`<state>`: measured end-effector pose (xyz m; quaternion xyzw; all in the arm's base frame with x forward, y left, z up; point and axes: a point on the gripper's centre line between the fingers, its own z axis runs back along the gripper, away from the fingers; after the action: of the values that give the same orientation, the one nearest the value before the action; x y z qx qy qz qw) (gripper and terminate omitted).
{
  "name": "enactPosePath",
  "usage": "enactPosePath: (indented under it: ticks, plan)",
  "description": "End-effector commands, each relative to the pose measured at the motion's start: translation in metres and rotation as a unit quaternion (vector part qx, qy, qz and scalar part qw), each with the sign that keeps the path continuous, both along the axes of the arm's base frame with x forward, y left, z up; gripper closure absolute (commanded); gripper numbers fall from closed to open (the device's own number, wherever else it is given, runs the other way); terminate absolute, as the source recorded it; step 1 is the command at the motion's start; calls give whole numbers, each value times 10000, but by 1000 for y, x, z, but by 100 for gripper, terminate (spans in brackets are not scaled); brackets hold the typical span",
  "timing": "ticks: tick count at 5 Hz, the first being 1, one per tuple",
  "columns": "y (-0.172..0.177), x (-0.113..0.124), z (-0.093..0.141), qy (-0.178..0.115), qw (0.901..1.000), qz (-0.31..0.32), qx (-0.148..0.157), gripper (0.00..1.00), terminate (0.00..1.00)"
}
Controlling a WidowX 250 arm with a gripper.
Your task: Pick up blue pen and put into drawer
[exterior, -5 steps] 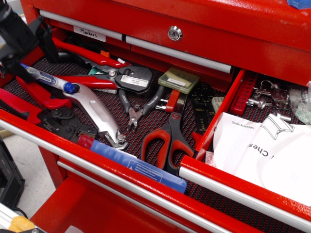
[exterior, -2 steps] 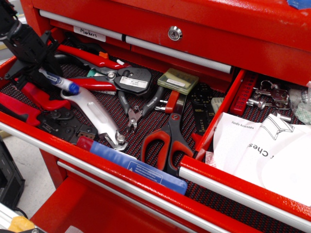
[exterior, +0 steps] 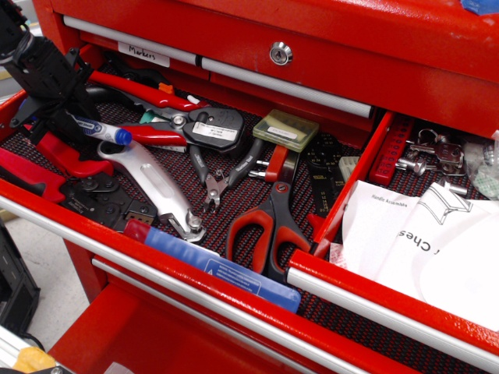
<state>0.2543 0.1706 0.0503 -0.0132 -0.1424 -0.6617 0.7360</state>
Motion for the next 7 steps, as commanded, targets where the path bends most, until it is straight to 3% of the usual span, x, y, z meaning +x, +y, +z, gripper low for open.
enactPosePath:
  ticks: [1, 2, 3, 4, 5, 6, 7]
  plan:
    - [-77, 15, 101, 530, 9897, 829, 1036, 100, 0]
    - [-129, 27, 135, 855, 9570, 2051, 1864, 100, 0]
    - [-176, 39, 137, 567, 9184, 3355, 2018, 100, 0]
    - [-220, 58, 149, 642, 8660, 4416, 2256, 100, 0]
    - [-259, 72, 161, 459, 8132, 5562, 1650, 100, 0]
    - [-300, 81, 184, 165, 7636, 6416, 714, 100, 0]
    - [-337, 69, 190, -81, 7318, 6808, 302, 0, 0]
